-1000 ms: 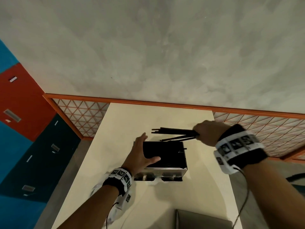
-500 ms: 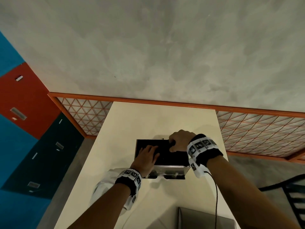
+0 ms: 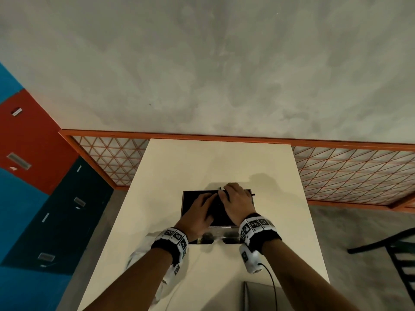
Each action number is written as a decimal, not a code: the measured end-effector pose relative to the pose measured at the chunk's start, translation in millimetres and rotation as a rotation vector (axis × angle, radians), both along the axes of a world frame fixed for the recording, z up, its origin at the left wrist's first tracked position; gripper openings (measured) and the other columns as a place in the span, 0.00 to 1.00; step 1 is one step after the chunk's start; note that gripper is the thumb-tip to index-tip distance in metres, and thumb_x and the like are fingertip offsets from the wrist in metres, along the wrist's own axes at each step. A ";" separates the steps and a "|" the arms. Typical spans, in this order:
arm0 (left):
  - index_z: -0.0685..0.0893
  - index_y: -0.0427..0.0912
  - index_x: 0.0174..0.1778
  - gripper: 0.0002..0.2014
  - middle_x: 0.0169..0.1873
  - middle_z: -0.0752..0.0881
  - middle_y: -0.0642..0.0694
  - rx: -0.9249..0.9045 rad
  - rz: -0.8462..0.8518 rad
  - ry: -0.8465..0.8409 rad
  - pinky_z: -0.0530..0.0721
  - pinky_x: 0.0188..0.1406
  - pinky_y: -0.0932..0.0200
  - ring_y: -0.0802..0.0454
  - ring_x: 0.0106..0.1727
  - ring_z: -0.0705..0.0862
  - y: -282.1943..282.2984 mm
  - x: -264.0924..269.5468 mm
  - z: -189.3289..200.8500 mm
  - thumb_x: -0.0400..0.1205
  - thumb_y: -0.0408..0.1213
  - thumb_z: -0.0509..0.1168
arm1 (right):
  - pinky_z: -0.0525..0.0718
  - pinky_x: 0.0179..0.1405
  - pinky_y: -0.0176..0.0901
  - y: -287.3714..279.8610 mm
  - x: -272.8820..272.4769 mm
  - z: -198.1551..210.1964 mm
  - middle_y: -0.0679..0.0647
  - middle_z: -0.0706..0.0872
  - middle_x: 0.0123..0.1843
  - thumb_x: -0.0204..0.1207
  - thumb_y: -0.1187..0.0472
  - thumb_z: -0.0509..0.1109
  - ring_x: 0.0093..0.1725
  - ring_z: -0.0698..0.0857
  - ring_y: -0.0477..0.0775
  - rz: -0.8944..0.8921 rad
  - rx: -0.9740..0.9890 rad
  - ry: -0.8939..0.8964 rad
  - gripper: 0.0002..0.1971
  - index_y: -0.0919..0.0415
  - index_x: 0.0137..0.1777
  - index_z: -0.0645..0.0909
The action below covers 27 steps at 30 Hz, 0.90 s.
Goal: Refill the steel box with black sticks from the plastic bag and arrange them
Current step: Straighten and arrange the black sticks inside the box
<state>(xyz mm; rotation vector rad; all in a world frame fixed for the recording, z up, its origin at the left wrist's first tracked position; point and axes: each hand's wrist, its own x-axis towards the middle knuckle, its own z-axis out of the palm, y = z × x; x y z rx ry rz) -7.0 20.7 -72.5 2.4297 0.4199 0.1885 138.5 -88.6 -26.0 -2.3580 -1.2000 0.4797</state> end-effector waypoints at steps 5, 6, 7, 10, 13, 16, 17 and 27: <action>0.64 0.47 0.87 0.29 0.81 0.68 0.46 0.084 -0.063 0.032 0.69 0.81 0.51 0.48 0.80 0.68 3.6 1.3 -5.7 0.88 0.49 0.57 | 0.53 0.82 0.61 10.6 18.2 13.5 0.50 0.75 0.75 0.85 0.44 0.53 0.76 0.72 0.53 -0.008 -0.014 -0.158 0.23 0.53 0.71 0.77; 0.66 0.47 0.86 0.28 0.80 0.70 0.47 0.053 -0.055 0.032 0.70 0.80 0.52 0.49 0.79 0.69 4.2 3.1 -1.6 0.88 0.50 0.57 | 0.52 0.83 0.62 13.0 20.2 14.1 0.50 0.74 0.77 0.84 0.42 0.53 0.77 0.70 0.53 0.006 -0.050 -0.147 0.24 0.52 0.73 0.76; 0.69 0.47 0.84 0.26 0.77 0.73 0.47 0.020 -0.034 0.026 0.71 0.78 0.54 0.51 0.76 0.71 6.5 5.6 3.7 0.89 0.49 0.58 | 0.50 0.83 0.63 14.8 20.8 12.6 0.51 0.73 0.78 0.83 0.39 0.52 0.78 0.68 0.54 0.025 -0.105 -0.135 0.27 0.51 0.74 0.75; 0.78 0.45 0.75 0.17 0.65 0.82 0.49 0.029 0.018 0.004 0.74 0.66 0.62 0.54 0.65 0.78 22.4 17.2 29.0 0.91 0.42 0.58 | 0.54 0.80 0.67 13.3 14.9 -2.7 0.53 0.76 0.74 0.80 0.35 0.49 0.76 0.71 0.58 0.078 -0.247 -0.156 0.29 0.49 0.73 0.75; 0.84 0.46 0.67 0.13 0.57 0.89 0.51 0.010 0.067 0.024 0.82 0.58 0.60 0.55 0.56 0.85 47.1 31.2 53.3 0.90 0.37 0.60 | 0.57 0.79 0.65 0.2 10.4 -17.9 0.53 0.77 0.73 0.81 0.38 0.51 0.75 0.72 0.58 0.087 -0.178 -0.233 0.28 0.51 0.76 0.71; 0.86 0.47 0.64 0.12 0.50 0.91 0.53 -0.017 0.077 0.121 0.87 0.57 0.53 0.55 0.50 0.89 72.2 44.1 68.3 0.88 0.36 0.63 | 0.58 0.80 0.64 -17.5 6.9 -27.5 0.53 0.78 0.72 0.81 0.40 0.51 0.74 0.73 0.58 0.081 -0.056 -0.275 0.30 0.55 0.77 0.71; 0.86 0.47 0.63 0.11 0.49 0.91 0.53 -0.016 0.073 0.165 0.87 0.57 0.52 0.54 0.49 0.89 80.2 49.4 71.3 0.87 0.36 0.64 | 0.59 0.81 0.63 -23.9 3.8 -30.4 0.52 0.78 0.71 0.81 0.40 0.51 0.73 0.73 0.57 0.076 -0.016 -0.299 0.30 0.56 0.77 0.72; 0.80 0.51 0.74 0.17 0.67 0.86 0.44 0.113 -0.213 0.717 0.80 0.67 0.48 0.43 0.64 0.83 78.7 101.6 70.2 0.89 0.43 0.59 | 0.62 0.80 0.61 -68.8 -33.0 -44.1 0.57 0.79 0.72 0.83 0.47 0.63 0.73 0.75 0.62 0.087 0.228 -0.442 0.27 0.62 0.76 0.75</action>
